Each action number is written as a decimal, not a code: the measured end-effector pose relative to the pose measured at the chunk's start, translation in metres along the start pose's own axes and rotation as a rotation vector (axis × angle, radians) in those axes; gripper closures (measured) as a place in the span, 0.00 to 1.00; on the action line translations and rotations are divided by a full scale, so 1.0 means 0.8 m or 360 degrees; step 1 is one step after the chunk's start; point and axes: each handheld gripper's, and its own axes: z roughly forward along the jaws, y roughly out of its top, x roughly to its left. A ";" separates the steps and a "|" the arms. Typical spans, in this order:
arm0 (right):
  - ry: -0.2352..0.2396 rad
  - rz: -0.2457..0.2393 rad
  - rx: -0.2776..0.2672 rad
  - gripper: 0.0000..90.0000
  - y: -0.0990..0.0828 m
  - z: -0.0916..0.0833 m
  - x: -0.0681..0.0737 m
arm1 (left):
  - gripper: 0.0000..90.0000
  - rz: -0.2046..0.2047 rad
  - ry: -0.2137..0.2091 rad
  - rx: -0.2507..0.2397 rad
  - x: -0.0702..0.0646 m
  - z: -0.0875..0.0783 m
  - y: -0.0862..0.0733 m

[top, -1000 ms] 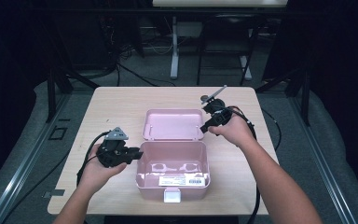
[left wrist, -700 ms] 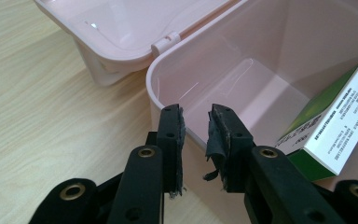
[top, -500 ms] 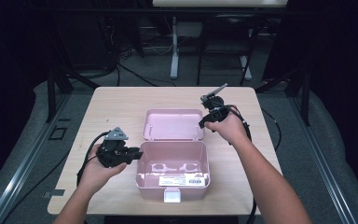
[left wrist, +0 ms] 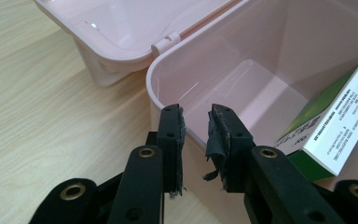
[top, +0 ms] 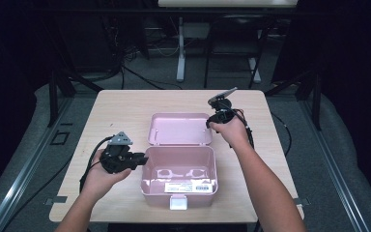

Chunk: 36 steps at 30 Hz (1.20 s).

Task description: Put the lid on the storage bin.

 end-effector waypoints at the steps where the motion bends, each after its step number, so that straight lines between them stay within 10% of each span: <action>1: -0.0006 0.0021 -0.0006 0.78 0.001 0.002 -0.001 | 0.82 -0.0001 0.0000 -0.0001 0.000 0.000 0.000; 21: -0.0068 0.0207 -0.0025 0.86 0.005 0.034 0.000 | 0.82 0.0000 0.0002 -0.0004 0.000 0.000 0.000; 36: -0.0149 0.0204 -0.0094 0.93 0.006 0.025 0.008 | 0.82 0.0000 -0.0002 0.0003 0.000 0.000 0.000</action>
